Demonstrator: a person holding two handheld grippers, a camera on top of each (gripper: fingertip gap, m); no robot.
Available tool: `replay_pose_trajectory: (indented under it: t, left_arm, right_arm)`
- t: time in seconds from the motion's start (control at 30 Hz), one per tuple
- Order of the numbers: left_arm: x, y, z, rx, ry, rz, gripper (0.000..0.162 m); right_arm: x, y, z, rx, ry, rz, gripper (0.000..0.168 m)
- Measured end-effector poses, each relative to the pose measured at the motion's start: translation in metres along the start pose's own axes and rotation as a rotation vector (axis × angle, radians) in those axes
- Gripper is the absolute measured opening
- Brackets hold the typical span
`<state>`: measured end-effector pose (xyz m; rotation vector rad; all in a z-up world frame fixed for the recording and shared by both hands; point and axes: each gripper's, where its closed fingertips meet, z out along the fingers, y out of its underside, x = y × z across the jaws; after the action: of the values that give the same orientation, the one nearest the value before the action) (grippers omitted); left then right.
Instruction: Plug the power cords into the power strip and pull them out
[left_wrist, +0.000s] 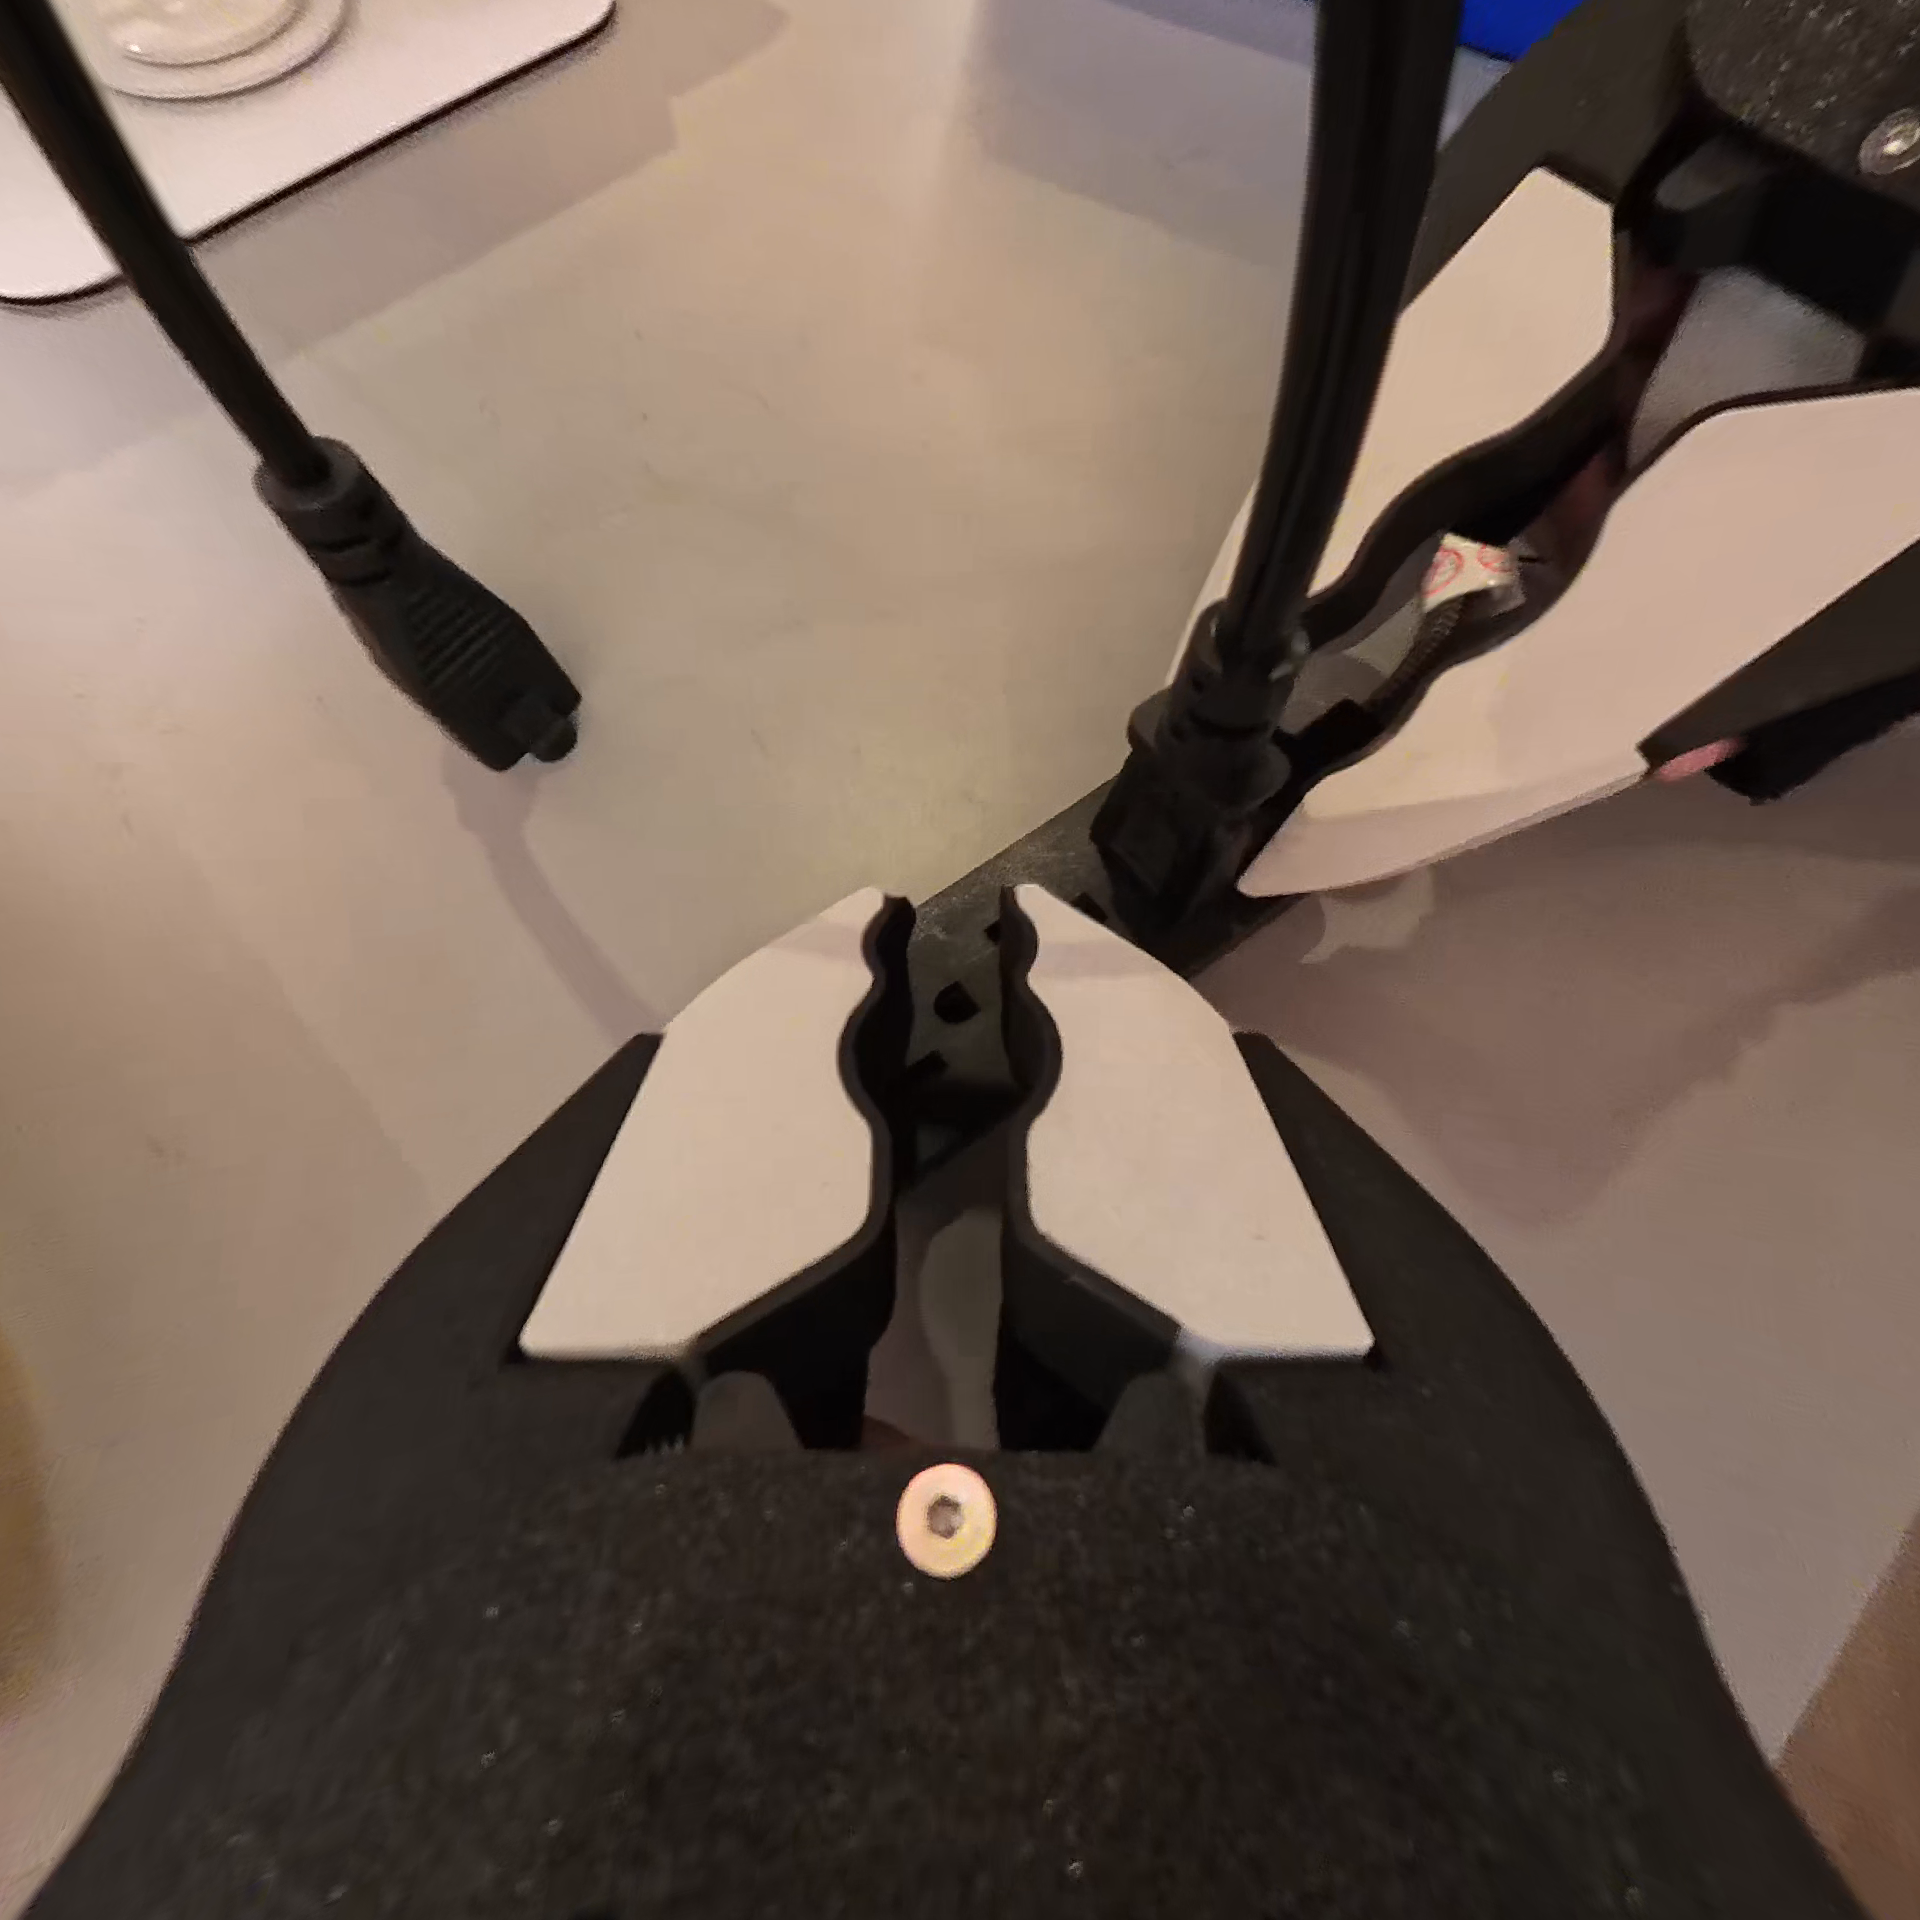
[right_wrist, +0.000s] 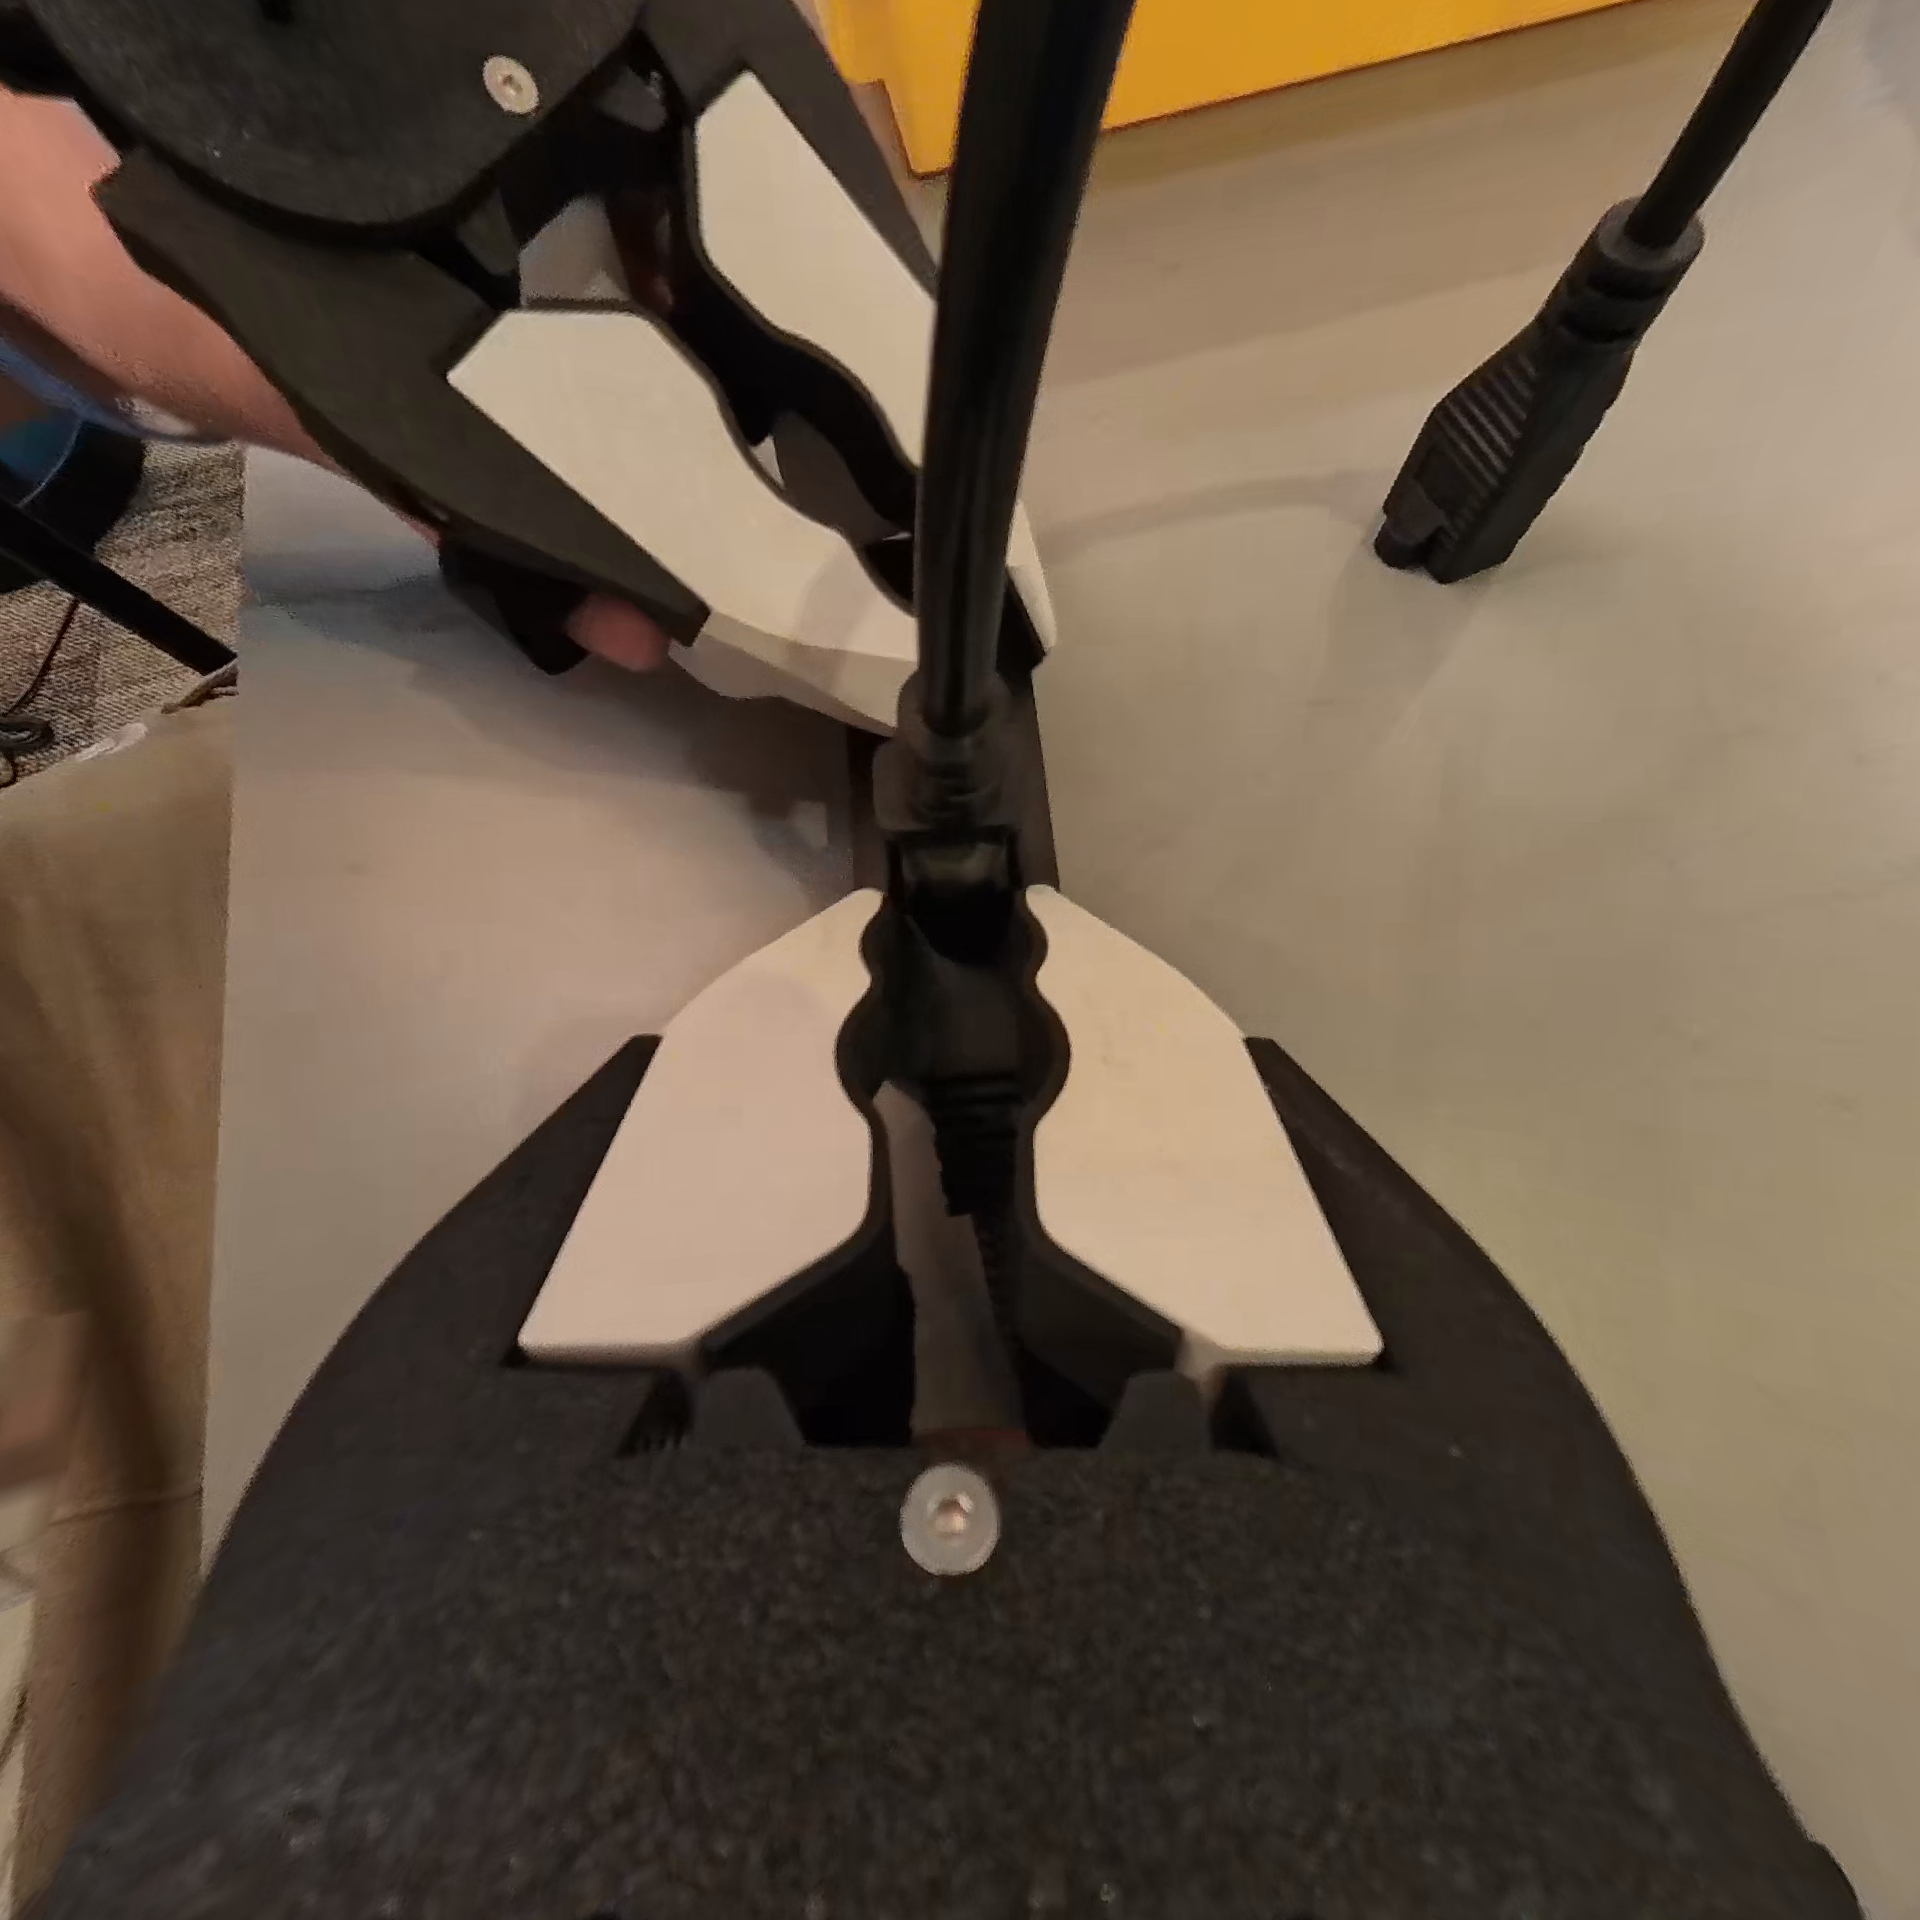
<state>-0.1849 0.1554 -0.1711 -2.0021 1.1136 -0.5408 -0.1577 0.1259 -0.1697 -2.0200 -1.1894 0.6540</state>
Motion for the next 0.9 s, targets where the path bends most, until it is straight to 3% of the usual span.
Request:
replay_pose_trajectory:
  t: [0.13,0.27,0.5,0.67,0.9]
  left_arm:
    - [-0.01,0.003,-0.011,0.014,-0.124,-0.035,0.023]
    - [-0.007,0.0,-0.036,0.064,-0.192,-0.091,0.034]
    - [0.041,0.01,-0.072,0.216,-0.111,-0.219,0.045]
    - [0.048,-0.001,-0.078,0.279,-0.07,-0.248,0.045]
    - [0.061,0.002,-0.078,0.261,0.05,-0.399,0.049]
  right_arm:
    - [0.001,-0.002,-0.01,0.021,0.057,0.047,0.026]
    - [-0.009,-0.005,-0.041,0.17,0.126,0.157,0.031]
    - [-0.019,0.029,-0.088,0.362,0.218,0.308,0.046]
    - [-0.016,0.011,-0.111,0.488,0.179,0.35,0.048]
    - [-0.018,0.028,-0.105,0.448,0.155,0.455,0.048]
